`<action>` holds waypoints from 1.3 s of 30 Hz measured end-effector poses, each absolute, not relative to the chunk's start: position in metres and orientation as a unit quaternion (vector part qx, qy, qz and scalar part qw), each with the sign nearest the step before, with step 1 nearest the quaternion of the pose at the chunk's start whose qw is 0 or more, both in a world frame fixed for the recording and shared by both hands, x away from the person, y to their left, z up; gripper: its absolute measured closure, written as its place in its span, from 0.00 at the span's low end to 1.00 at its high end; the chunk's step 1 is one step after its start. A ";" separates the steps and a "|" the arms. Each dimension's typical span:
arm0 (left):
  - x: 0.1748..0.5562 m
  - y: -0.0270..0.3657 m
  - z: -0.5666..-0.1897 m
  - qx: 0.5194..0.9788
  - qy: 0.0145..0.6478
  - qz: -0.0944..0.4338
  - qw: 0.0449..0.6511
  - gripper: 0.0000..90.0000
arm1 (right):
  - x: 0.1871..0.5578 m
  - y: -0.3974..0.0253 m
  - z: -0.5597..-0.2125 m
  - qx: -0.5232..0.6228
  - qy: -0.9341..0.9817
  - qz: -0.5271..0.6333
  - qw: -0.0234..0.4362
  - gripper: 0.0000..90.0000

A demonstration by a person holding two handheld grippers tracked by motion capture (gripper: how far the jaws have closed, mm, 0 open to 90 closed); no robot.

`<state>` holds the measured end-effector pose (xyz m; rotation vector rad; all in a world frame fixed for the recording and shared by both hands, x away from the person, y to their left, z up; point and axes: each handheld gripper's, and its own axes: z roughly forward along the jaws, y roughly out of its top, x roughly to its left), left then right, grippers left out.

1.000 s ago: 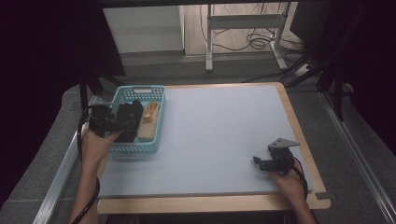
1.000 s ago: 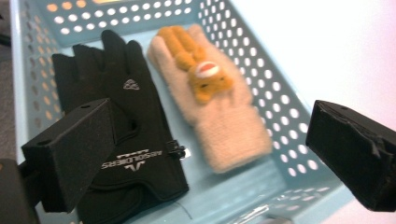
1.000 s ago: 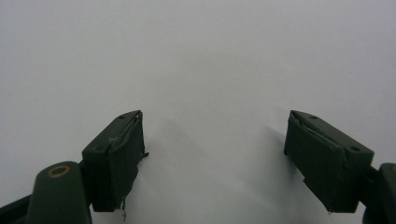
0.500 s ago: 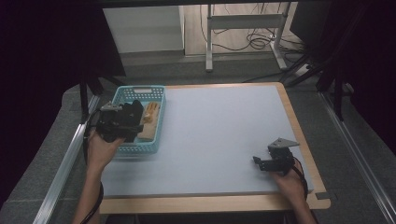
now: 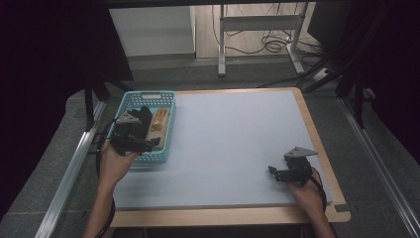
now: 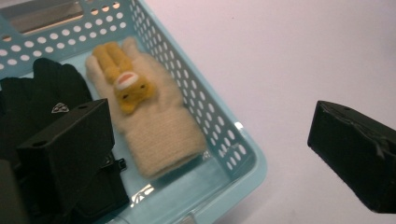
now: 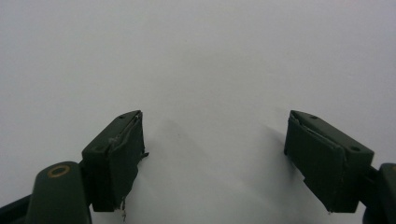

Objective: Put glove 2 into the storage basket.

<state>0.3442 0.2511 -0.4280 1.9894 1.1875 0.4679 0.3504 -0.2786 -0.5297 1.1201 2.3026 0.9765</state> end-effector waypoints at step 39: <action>0.331 0.184 -0.446 0.801 0.402 0.191 0.400 0.00 | 0.350 -0.279 -0.530 0.401 0.824 0.348 0.200 0.22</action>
